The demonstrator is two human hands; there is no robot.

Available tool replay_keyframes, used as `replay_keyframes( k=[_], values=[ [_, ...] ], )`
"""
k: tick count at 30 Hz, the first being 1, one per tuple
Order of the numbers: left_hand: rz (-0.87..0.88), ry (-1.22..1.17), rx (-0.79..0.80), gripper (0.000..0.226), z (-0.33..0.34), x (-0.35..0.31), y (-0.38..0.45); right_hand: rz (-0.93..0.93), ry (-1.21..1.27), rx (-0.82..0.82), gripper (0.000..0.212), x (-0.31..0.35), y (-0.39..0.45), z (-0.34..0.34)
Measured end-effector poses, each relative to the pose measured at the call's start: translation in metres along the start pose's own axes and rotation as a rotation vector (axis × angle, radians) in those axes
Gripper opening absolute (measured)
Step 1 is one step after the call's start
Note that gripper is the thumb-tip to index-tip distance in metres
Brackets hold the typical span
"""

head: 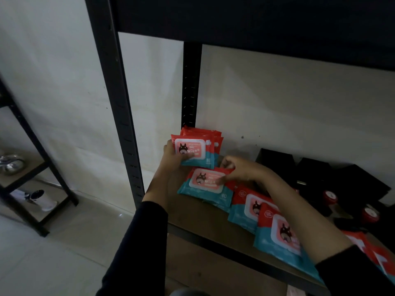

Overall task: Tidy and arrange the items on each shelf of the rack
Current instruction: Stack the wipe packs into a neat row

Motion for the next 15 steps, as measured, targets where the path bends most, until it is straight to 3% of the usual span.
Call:
replay_keyframes(
  k=[7,10,15],
  values=[
    [0.106,0.028,0.025,0.046,0.012,-0.016,0.004,0.082,0.084,0.086,0.050,-0.006,-0.010,-0.013],
    [0.108,0.069,-0.041,0.049,0.010,-0.015,0.008,-0.040,0.015,-0.040,0.044,0.003,-0.010,-0.018],
    [0.070,-0.155,-0.145,0.023,0.011,-0.012,-0.004,-0.198,0.006,-0.310,0.041,0.021,0.007,-0.011]
  ],
)
Point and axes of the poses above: each hand's wrist, its own y-axis towards the middle knuckle, its own z-axis out of the palm, x = y × z, the point moved 3 cm from there along y, towards the middle knuckle, and after that the axes turned 6 degrees about z, right-handed, at the moved point
